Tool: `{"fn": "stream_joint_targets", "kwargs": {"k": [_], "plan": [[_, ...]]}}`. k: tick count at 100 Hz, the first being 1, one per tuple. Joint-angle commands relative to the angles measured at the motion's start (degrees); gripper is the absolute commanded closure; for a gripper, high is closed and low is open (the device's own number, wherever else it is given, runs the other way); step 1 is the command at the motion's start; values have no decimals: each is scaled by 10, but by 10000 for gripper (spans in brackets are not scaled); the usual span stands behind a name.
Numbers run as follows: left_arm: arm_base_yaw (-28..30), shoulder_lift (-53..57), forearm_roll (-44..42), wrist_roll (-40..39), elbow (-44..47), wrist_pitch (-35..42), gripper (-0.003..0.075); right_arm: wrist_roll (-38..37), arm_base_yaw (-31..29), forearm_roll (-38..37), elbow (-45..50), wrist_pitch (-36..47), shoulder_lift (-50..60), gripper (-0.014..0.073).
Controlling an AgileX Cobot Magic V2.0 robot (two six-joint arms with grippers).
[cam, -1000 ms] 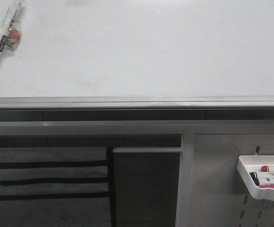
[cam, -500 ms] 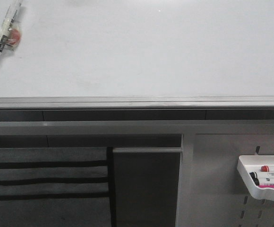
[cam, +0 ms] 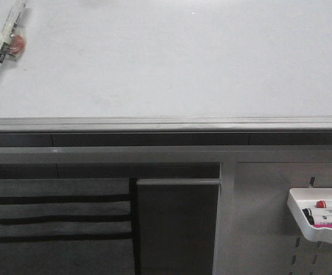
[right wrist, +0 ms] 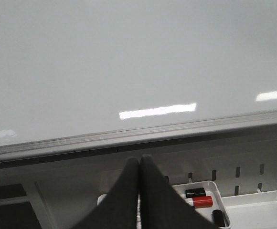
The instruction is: Write number 3 on whiteboard
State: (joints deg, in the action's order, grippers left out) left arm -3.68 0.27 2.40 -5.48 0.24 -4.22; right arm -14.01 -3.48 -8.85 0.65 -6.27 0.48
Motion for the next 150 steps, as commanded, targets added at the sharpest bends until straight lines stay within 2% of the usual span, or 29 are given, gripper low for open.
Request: {"fn": "stream_joint_targets", "kwargs": {"k": [1, 43, 51, 67, 75, 84, 95, 112, 129, 139, 150], "plan": [[-6, 15, 4, -3, 5, 42, 741, 4, 1, -7, 14, 46, 9, 662], [-6, 15, 4, -3, 5, 42, 741, 4, 1, -7, 14, 47, 9, 662], [-6, 15, 4, -3, 5, 42, 741, 3, 1, -6, 14, 63, 9, 662], [-6, 15, -12, -3, 3, 89, 741, 0, 1, 15, 10, 109, 9, 662], [-6, 15, -8, -3, -11, 93, 741, -8, 1, 56, -17, 93, 8, 662], [-6, 15, -7, -3, -40, 91, 741, -8, 7, 61, -67, 55, 2, 662], [-6, 3, -7, -3, -109, 48, 741, 1, 28, 60, -135, -2, -31, 662], [-6, -59, -19, -2, -217, -54, 741, 80, 91, 60, -251, -94, -132, 662], [-6, -143, -24, 55, -307, -172, 741, 110, 148, 52, -346, -158, -244, 662], [-6, -175, -24, 59, -332, -193, 741, 110, 161, 52, -383, -184, -301, 662], [-6, -191, -24, 59, -331, -195, 741, 110, 161, 52, -387, -170, -341, 662]]}}
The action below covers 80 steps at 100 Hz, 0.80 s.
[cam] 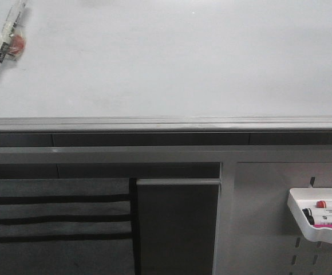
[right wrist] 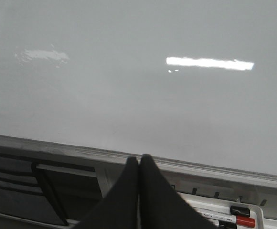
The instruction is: Write number 3 on whiteboard
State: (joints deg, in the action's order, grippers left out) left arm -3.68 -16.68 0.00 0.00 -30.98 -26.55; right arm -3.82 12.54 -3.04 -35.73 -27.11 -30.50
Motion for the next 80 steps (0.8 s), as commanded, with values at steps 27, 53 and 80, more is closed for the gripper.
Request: {"fn": "stream_joint_targets", "kwargs": {"k": [27, 53, 80], "plan": [[-6, -29, 0, 5, -19, 27, 741, 8, 1, -7, -23, 36, -90, 660], [-6, -30, 0, 5, -14, 39, 602, 8, 1, -7, -23, 36, -120, 346], [-6, -64, 14, 48, -21, 55, 273, 8, 1, -7, -23, 41, -120, 216]]}}
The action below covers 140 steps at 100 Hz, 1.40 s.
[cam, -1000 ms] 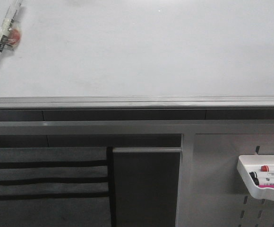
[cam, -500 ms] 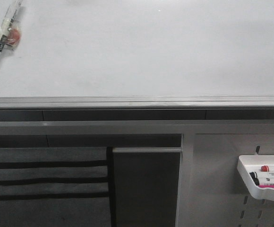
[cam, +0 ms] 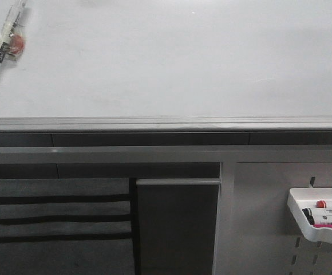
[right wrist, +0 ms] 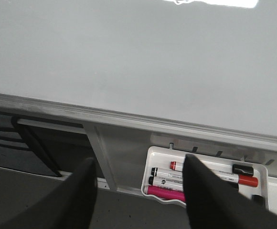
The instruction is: Write number 3 on whiteboard
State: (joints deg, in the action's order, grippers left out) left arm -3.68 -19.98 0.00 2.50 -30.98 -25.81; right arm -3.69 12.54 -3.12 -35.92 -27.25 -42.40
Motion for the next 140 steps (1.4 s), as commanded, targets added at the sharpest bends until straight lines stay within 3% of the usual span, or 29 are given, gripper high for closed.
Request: {"fn": "stream_joint_targets", "kwargs": {"k": [1, 26, 48, 81, 113, 140], "plan": [[-6, -34, 17, 23, -21, 48, 274, 7, 1, -7, -21, 43, -1, 216], [-40, -179, 82, 128, -64, 41, 282, 7, 1, -6, -21, 45, -1, 216], [-87, -325, 75, 140, -112, 50, 282, 7, 1, -6, -21, 45, -1, 216], [-89, -512, 62, 140, -165, 144, 282, 7, 1, -6, -21, 45, -1, 216], [-89, -592, 62, 140, -181, 258, 282, 7, 1, -6, -21, 45, -1, 216], [-89, -612, 62, 140, -181, 282, 305, 7, 1, -6, -21, 45, -1, 216]]}}
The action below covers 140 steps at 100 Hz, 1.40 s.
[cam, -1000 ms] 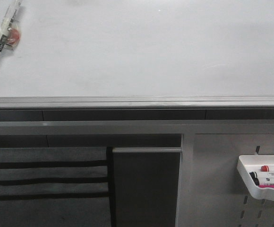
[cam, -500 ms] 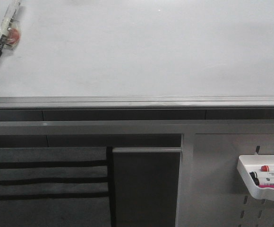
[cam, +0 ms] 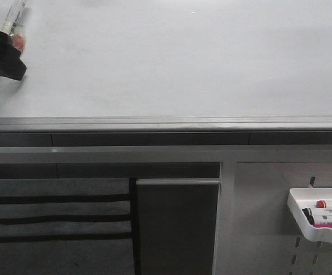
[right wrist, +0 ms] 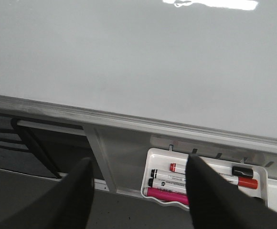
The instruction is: Write number 3 on whiteboard
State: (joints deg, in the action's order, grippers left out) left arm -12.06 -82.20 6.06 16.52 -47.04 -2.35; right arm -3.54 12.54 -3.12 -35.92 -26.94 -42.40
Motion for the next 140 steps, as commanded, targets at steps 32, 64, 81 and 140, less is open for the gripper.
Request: {"fn": "stream_joint_targets", "kwargs": {"k": [32, 64, 81, 140], "plan": [[-5, 8, 2, 0, -20, 49, 605, 5, 1, -6, -21, 42, -1, 216], [-5, 58, 9, 0, -20, -12, 739, 5, 1, 5, -23, 43, -1, 216], [-19, 126, -2, 15, -24, -149, 741, 8, 6, 31, -55, 14, -13, 217], [-221, 172, 204, 304, -121, -586, 741, 503, 76, 411, -285, -373, -256, 218]]}}
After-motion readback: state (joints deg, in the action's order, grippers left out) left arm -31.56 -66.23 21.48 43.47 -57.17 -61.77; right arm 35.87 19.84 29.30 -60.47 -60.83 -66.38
